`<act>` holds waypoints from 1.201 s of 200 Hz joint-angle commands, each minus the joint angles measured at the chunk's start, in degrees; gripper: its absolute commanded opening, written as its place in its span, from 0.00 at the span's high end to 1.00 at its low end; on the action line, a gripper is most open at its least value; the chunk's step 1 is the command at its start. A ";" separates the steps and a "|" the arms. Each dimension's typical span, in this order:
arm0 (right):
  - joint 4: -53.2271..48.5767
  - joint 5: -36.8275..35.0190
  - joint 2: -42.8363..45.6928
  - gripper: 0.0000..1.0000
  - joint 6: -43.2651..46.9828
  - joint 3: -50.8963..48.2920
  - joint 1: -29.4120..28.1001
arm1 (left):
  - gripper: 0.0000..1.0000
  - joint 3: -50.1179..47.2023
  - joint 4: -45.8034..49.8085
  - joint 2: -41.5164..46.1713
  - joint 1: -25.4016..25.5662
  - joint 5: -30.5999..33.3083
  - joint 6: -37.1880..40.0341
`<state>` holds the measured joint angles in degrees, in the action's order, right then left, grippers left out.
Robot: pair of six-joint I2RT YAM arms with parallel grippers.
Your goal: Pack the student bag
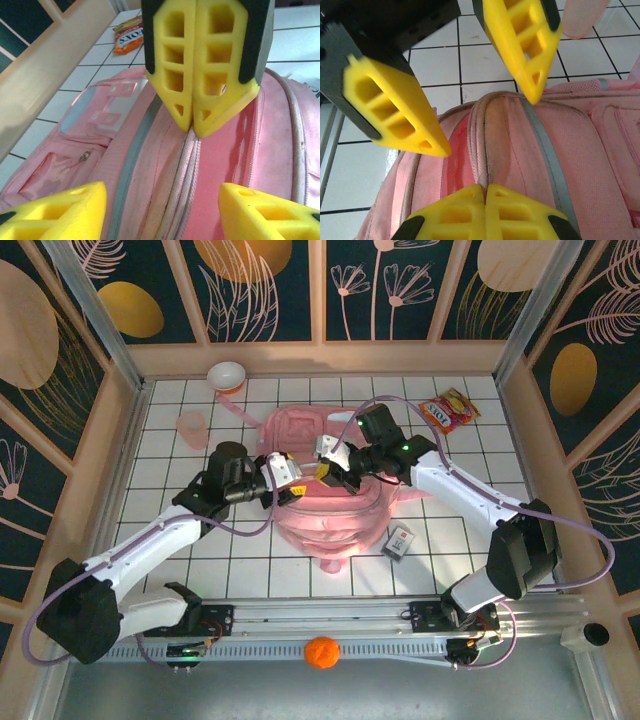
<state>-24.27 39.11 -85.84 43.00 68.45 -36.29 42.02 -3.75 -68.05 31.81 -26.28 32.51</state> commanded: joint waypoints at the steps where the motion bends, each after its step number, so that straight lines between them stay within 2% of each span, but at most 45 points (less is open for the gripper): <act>1: 2.12 5.14 1.43 1.00 -1.32 1.63 0.00 | 0.42 2.20 -1.00 -1.49 -0.25 -2.97 5.19; 17: 2.45 5.20 1.40 1.00 -1.52 1.53 0.05 | 0.45 2.19 -2.79 -2.48 -0.22 -2.98 4.91; 33: 2.63 5.25 1.30 1.00 -1.86 1.60 0.01 | 0.52 2.54 -3.55 -3.60 -0.18 -3.12 4.60; 49: 2.90 5.30 1.30 1.00 -2.34 1.52 0.12 | 0.62 3.06 -3.62 -4.39 -0.19 -2.65 3.89; 66: 3.54 5.36 1.64 1.00 -3.32 1.30 0.29 | 0.77 2.89 -4.67 -4.20 -0.27 -1.73 2.82; 87: 5.97 6.13 2.93 0.98 -7.54 0.59 1.52 | 0.90 1.75 -6.04 -3.20 -0.21 -0.59 1.83; 96: 8.29 5.94 3.98 0.92 -12.40 0.06 2.30 | 0.94 1.56 -6.43 -2.76 -0.25 0.27 0.80; 111: 11.70 3.96 6.27 0.71 -23.26 -0.48 3.25 | 0.98 1.64 -7.04 -2.20 -0.18 2.05 -1.84; 129: 10.87 -3.75 9.43 0.60 -37.18 -0.58 3.42 | 1.00 1.54 -8.58 -1.43 -0.21 3.96 -6.72; 167: -0.76 -20.26 18.88 0.54 -63.28 -4.72 3.48 | 1.00 0.77 -13.34 -0.66 -0.28 8.99 -15.25; 183: -8.92 -27.58 23.31 0.53 -73.55 -7.25 3.60 | 1.00 0.95 -13.50 -0.55 -0.31 11.54 -16.85; 207: -23.60 -34.84 28.37 0.52 -86.97 -10.59 3.90 | 1.00 0.61 -13.58 -0.59 -0.24 14.90 -17.68; 218: -29.93 -36.27 29.79 0.50 -92.18 -12.58 4.17 | 1.00 0.69 -13.39 -0.59 -0.26 16.95 -17.87; 240: -36.71 -35.36 31.39 0.45 -97.05 -17.72 4.61 | 1.00 1.25 -12.68 -0.77 -0.27 19.11 -17.57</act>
<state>-45.43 8.49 -55.75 -40.29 55.42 -32.18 42.33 -11.40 -70.61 31.86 -12.67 17.21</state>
